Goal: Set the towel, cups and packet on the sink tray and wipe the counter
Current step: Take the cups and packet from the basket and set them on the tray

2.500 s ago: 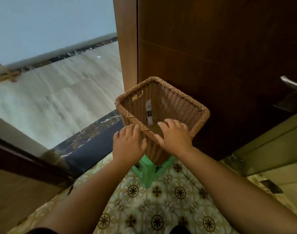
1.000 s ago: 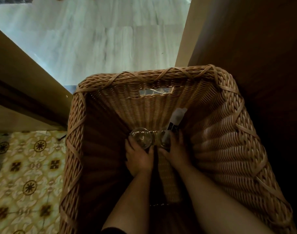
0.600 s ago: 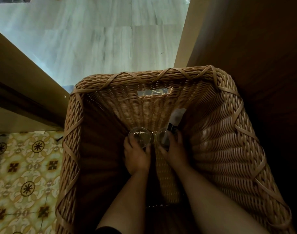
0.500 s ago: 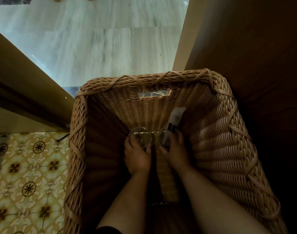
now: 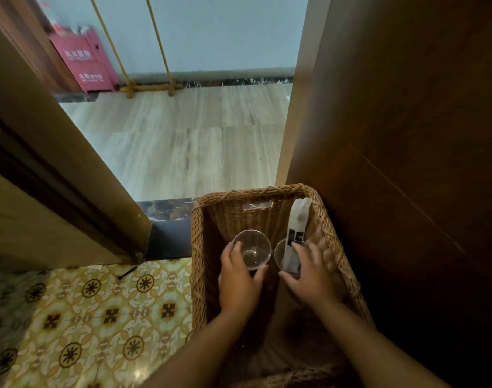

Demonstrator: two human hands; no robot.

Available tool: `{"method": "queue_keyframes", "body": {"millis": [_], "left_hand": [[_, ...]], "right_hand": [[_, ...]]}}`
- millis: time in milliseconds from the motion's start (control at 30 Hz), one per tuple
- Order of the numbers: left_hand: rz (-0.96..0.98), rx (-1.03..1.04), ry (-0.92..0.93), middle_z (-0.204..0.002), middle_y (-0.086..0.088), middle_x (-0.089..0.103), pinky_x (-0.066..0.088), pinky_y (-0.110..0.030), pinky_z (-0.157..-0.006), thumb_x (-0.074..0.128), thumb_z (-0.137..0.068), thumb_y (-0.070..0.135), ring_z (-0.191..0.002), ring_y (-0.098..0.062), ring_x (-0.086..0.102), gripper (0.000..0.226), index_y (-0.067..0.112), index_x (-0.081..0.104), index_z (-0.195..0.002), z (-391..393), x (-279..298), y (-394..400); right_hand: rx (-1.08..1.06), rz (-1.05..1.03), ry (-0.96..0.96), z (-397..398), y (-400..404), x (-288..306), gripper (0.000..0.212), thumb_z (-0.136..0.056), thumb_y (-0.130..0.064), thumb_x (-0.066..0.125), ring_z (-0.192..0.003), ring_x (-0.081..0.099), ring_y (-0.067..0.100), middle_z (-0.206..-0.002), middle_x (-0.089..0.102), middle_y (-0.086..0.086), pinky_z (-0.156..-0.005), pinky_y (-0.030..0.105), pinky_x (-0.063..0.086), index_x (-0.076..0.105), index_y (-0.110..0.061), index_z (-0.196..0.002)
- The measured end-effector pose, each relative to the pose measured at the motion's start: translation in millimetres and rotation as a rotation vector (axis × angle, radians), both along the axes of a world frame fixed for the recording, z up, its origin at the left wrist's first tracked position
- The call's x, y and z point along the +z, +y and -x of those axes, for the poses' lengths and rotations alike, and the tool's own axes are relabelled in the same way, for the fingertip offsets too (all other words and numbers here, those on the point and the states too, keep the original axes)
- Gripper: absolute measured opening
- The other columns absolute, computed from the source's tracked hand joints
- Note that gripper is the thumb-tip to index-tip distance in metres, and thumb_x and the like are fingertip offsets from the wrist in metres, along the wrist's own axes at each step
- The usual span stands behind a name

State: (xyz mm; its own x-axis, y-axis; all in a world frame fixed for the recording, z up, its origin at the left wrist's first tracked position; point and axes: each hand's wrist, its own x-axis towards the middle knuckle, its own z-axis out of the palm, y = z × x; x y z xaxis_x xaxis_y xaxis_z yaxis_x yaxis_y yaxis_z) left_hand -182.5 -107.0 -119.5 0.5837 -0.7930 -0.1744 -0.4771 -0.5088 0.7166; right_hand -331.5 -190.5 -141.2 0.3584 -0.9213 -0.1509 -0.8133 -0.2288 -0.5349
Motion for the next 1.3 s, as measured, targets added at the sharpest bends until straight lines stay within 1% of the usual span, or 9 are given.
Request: {"method": "queue_keyframes", "body": {"millis": [167, 233, 333, 500, 567, 700, 933, 1133, 1300], "left_hand": [[0.134, -0.018, -0.09, -0.156, 0.004, 0.018, 0.033, -0.033, -0.111, 0.073, -0.083, 0.041, -0.138, -0.016, 0.032, 0.084, 0.021, 0.026, -0.148, -2, 61, 39], [0.178, 0.008, -0.112, -0.156, 0.002, 0.019, 0.037, -0.037, -0.111, 0.075, -0.082, 0.036, -0.139, -0.017, 0.032, 0.083, 0.021, 0.027, -0.148, -4, 83, 57], [0.249, 0.087, -0.131, -0.153, -0.003, 0.024, 0.043, -0.041, -0.107, 0.078, -0.081, 0.031, -0.135, -0.02, 0.039, 0.083, 0.018, 0.03, -0.147, -10, 109, 93], [0.297, 0.262, -0.193, -0.147, -0.002, 0.029, 0.036, -0.025, -0.103, 0.078, -0.08, 0.033, -0.13, -0.017, 0.04, 0.08, 0.018, 0.034, -0.145, -30, 124, 173], [0.293, 0.343, -0.206, -0.147, -0.002, 0.029, 0.036, -0.025, -0.103, 0.078, -0.08, 0.035, -0.13, -0.017, 0.04, 0.078, 0.018, 0.036, -0.144, -45, 127, 208], [0.287, 0.527, -0.205, -0.148, -0.001, 0.03, 0.042, -0.039, -0.106, 0.078, -0.079, 0.041, -0.13, -0.018, 0.04, 0.077, 0.021, 0.039, -0.141, -86, 134, 279], [0.239, 0.704, -0.273, -0.15, 0.003, 0.024, 0.033, -0.024, -0.099, 0.073, -0.081, 0.046, -0.13, -0.013, 0.038, 0.077, 0.025, 0.034, -0.144, -187, 132, 407], [0.142, 0.816, -0.291, -0.153, 0.0, 0.021, 0.042, -0.039, -0.106, 0.071, -0.082, 0.048, -0.133, -0.018, 0.039, 0.085, 0.022, 0.025, -0.149, -285, 135, 502], [0.103, 0.874, -0.295, -0.154, 0.004, 0.017, 0.042, -0.033, -0.103, 0.067, -0.085, 0.052, -0.133, -0.018, 0.04, 0.086, 0.025, 0.019, -0.151, -340, 138, 544]], "right_hand": [[0.096, 0.087, -0.097, 11, 24, 75, 0.076, -0.079, -0.048, 0.072, -0.138, 0.029, 0.026, -0.157, 0.015, -0.002, -0.101, 0.047, 0.046, 0.03, -0.036, -0.141], [0.163, 0.106, -0.151, 9, 34, 102, 0.075, -0.078, -0.045, 0.074, -0.135, 0.036, 0.024, -0.156, 0.016, 0.0, -0.097, 0.045, 0.049, 0.033, -0.033, -0.141], [0.285, 0.148, -0.188, -5, 50, 136, 0.077, -0.077, -0.046, 0.076, -0.127, 0.046, 0.026, -0.155, 0.02, 0.002, -0.093, 0.044, 0.052, 0.035, -0.033, -0.141], [0.492, 0.169, -0.232, -52, 105, 169, 0.08, -0.073, -0.048, 0.077, -0.13, 0.042, 0.029, -0.152, 0.027, 0.004, -0.097, 0.047, 0.049, 0.038, -0.03, -0.141], [0.582, 0.169, -0.257, -78, 132, 178, 0.081, -0.073, -0.047, 0.078, -0.133, 0.04, 0.028, -0.151, 0.029, 0.005, -0.099, 0.047, 0.047, 0.039, -0.028, -0.141], [0.747, 0.184, -0.258, -142, 187, 191, 0.08, -0.075, -0.053, 0.073, -0.132, 0.04, 0.026, -0.15, 0.031, 0.005, -0.102, 0.043, 0.044, 0.038, -0.027, -0.142], [0.953, 0.072, -0.261, -284, 294, 171, 0.083, -0.075, -0.065, 0.066, -0.134, 0.038, 0.022, -0.156, 0.022, -0.004, -0.104, 0.041, 0.04, 0.029, -0.036, -0.143], [1.073, 0.054, -0.276, -402, 376, 157, 0.085, -0.075, -0.06, 0.068, -0.133, 0.039, 0.018, -0.152, 0.024, -0.003, -0.103, 0.036, 0.04, 0.025, -0.034, -0.143], [1.145, 0.068, -0.296, -465, 415, 162, 0.091, -0.075, -0.057, 0.069, -0.133, 0.037, 0.018, -0.151, 0.026, -0.001, -0.104, 0.035, 0.04, 0.022, -0.025, -0.147]]}}
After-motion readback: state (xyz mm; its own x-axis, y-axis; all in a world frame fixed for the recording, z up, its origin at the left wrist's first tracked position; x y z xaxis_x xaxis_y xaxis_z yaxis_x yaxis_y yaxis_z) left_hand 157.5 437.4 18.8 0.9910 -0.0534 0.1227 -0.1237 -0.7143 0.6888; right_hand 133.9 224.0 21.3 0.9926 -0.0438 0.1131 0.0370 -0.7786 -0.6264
